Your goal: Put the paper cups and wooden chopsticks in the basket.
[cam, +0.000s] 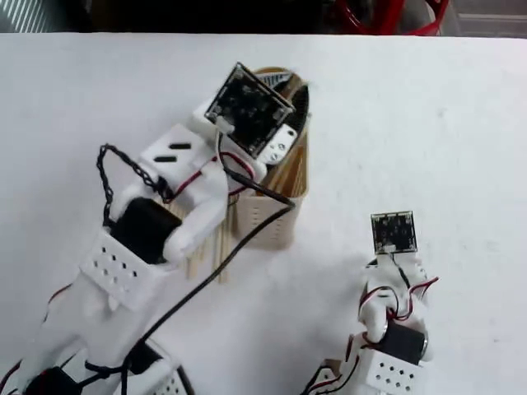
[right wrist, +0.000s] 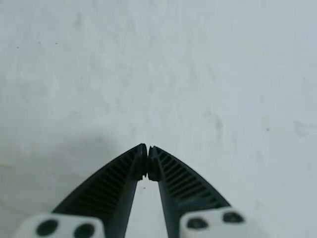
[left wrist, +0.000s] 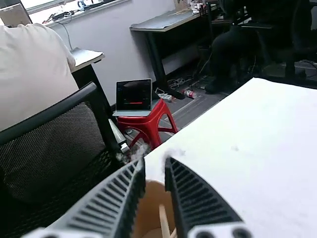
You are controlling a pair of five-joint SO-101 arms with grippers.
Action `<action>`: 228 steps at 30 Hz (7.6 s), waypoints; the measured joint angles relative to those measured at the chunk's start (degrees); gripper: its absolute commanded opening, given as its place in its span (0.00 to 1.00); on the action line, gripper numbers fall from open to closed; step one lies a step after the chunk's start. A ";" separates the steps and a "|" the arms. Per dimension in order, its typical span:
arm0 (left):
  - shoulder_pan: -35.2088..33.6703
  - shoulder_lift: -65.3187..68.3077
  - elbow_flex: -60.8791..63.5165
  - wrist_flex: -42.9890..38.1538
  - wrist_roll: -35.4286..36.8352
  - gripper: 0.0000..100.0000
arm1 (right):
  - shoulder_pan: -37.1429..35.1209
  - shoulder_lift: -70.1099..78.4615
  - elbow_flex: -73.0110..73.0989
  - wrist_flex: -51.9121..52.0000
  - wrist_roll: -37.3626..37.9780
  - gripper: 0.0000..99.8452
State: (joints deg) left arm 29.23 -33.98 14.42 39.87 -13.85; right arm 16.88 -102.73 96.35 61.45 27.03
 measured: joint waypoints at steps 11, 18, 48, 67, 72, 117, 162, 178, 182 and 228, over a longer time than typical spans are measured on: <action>-7.56 -7.74 0.00 1.05 0.00 0.09 | 0.00 0.00 0.00 0.00 0.00 0.02; -31.38 -12.92 10.37 7.82 0.00 0.09 | 0.00 0.00 0.00 0.00 0.00 0.02; -38.59 44.92 8.62 16.35 -1.67 0.12 | 0.00 0.00 0.00 0.00 0.00 0.02; -35.08 36.48 18.81 7.21 -2.46 0.12 | 0.00 0.00 0.00 0.00 0.00 0.02; -35.08 36.40 19.08 6.59 -2.81 0.12 | 0.00 0.00 0.00 0.00 0.00 0.02; -34.90 47.30 8.44 19.96 -0.97 0.02 | 0.00 0.00 0.00 0.00 0.00 0.02; -26.37 -12.57 9.67 28.75 1.32 0.02 | 0.00 0.00 0.00 0.00 0.00 0.02; -7.30 -9.76 -2.73 13.27 1.32 0.02 | 0.00 0.00 0.00 0.00 0.00 0.02; -4.75 -3.25 -4.13 10.73 1.85 0.02 | 0.00 0.00 0.00 0.00 0.00 0.02; -36.66 -5.54 21.19 10.55 4.22 0.17 | 0.00 0.00 0.00 0.00 0.00 0.02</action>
State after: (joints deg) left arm -7.43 -39.52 35.60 50.42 -9.63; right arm 16.88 -102.73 96.35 61.45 27.03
